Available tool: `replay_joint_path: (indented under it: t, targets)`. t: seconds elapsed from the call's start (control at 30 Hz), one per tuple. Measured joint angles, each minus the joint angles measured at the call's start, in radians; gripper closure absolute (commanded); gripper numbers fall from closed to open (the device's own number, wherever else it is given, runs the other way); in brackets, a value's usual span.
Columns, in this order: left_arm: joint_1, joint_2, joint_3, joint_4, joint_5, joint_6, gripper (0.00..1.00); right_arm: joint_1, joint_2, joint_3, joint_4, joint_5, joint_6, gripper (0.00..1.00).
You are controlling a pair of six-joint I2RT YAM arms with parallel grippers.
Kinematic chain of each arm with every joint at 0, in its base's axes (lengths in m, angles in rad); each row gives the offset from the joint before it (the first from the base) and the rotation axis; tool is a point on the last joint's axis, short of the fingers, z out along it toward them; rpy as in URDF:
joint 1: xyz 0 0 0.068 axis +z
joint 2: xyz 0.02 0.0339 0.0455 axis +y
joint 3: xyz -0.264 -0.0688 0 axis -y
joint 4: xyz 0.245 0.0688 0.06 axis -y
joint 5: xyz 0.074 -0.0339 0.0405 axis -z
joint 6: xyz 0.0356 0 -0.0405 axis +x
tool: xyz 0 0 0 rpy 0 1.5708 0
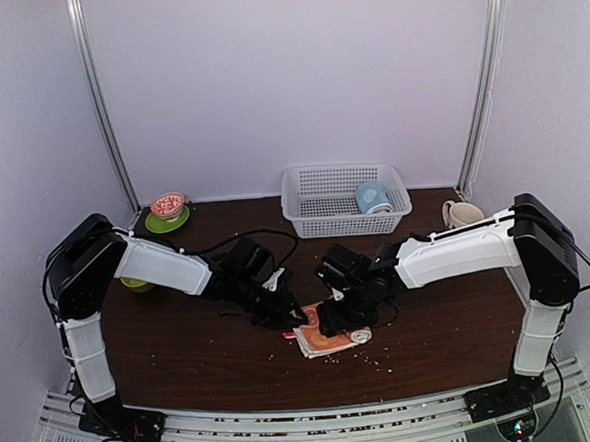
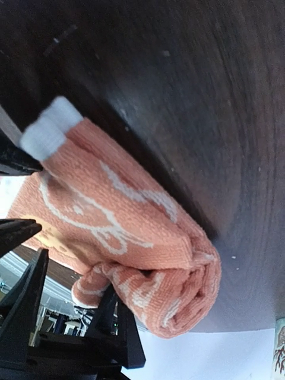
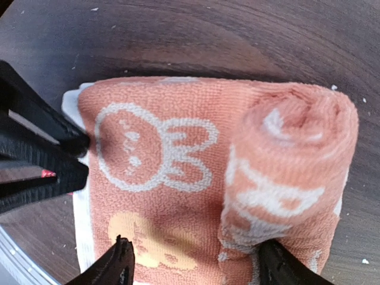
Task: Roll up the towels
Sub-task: Roll the towel at the center of the board.
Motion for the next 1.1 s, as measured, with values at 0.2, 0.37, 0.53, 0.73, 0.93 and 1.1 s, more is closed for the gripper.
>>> replay_joint_path:
  t: [0.2, 0.37, 0.53, 0.73, 0.93, 1.1]
  targets:
    - [0.011, -0.058, 0.001, -0.121, -0.062, 0.045, 0.72, -0.016, -0.020, -0.030, 0.043, -0.042, -0.008, 0.23]
    - [0.012, -0.133, 0.003, -0.205, -0.111, 0.074, 0.70, -0.019, -0.020, -0.030, 0.044, -0.060, -0.021, 0.23]
    - [0.012, -0.201, 0.050, -0.154, -0.106, 0.075, 0.70, -0.020, -0.024, -0.040, 0.058, -0.063, -0.028, 0.23]
    - [0.011, -0.100, 0.095, 0.162, 0.011, -0.041, 0.71, -0.020, -0.046, -0.079, 0.103, -0.064, -0.047, 0.22]
    - [0.020, 0.029, 0.095, 0.431, 0.114, -0.203, 0.71, -0.029, -0.072, -0.126, 0.151, -0.064, -0.042, 0.20]
    - [0.025, 0.101, 0.096, 0.600, 0.172, -0.324, 0.72, -0.037, -0.077, -0.135, 0.161, -0.062, -0.027, 0.19]
